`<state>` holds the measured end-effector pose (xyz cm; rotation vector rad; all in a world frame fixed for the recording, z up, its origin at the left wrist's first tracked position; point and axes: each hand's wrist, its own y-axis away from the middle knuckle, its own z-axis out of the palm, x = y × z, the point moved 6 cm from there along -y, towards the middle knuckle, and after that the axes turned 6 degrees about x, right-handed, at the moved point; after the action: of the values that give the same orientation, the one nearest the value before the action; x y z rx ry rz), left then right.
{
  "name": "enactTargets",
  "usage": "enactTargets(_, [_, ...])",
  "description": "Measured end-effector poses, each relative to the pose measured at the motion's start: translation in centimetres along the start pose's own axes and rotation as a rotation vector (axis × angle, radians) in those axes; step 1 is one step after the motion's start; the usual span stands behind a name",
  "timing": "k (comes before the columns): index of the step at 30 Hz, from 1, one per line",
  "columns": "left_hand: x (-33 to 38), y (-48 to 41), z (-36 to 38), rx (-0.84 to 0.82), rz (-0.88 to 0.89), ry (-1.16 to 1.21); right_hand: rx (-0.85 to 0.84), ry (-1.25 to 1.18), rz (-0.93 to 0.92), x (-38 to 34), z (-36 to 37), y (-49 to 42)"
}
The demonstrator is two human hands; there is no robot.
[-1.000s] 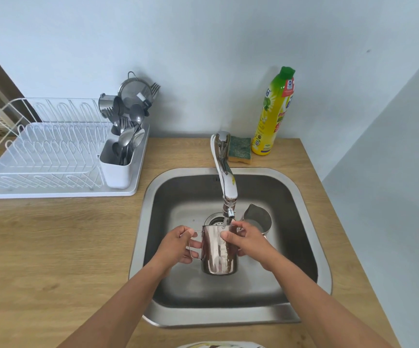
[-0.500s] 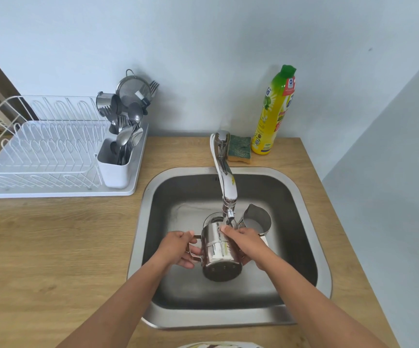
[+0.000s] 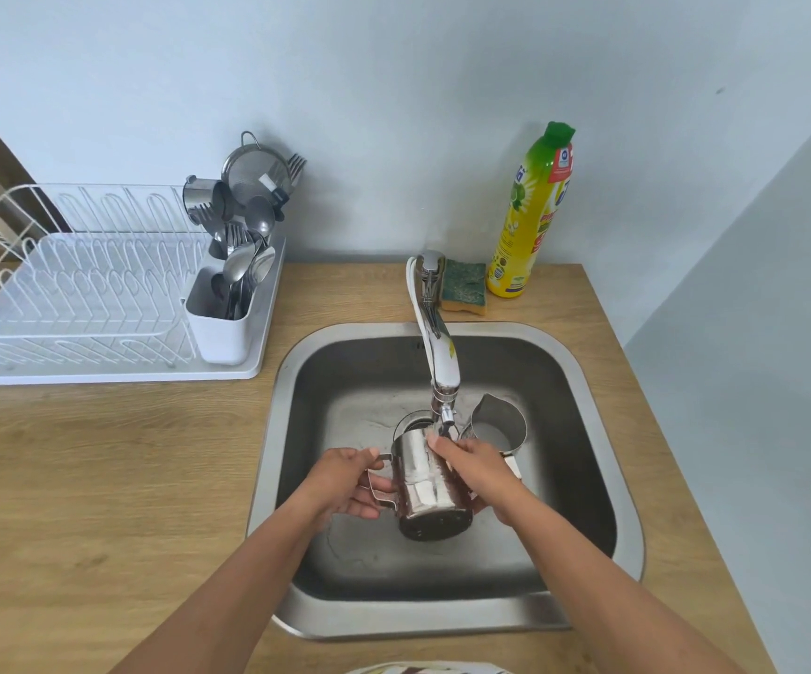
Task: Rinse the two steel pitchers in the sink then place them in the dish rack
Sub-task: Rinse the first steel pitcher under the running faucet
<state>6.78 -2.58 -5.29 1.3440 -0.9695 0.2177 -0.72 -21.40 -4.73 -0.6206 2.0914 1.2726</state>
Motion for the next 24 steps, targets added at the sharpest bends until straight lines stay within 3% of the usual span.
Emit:
enactTargets(4, [0.1,0.2,0.4,-0.037,0.012,0.016,0.005,-0.03,-0.107,-0.4,0.1,1.0])
enactTargets(11, [-0.3,-0.1,1.3,-0.052,0.021,-0.004,0.202,0.169,-0.199,-0.1,-0.8,1.8])
enactTargets(16, [-0.1,-0.3,2.1,-0.063,0.039,0.024,0.281,0.181,-0.24,-0.1,-1.6,2.7])
enactTargets(24, [2.2,0.2,1.6,-0.01,0.163,0.027,0.253,0.077,-0.282,-0.7,-2.3,3.5])
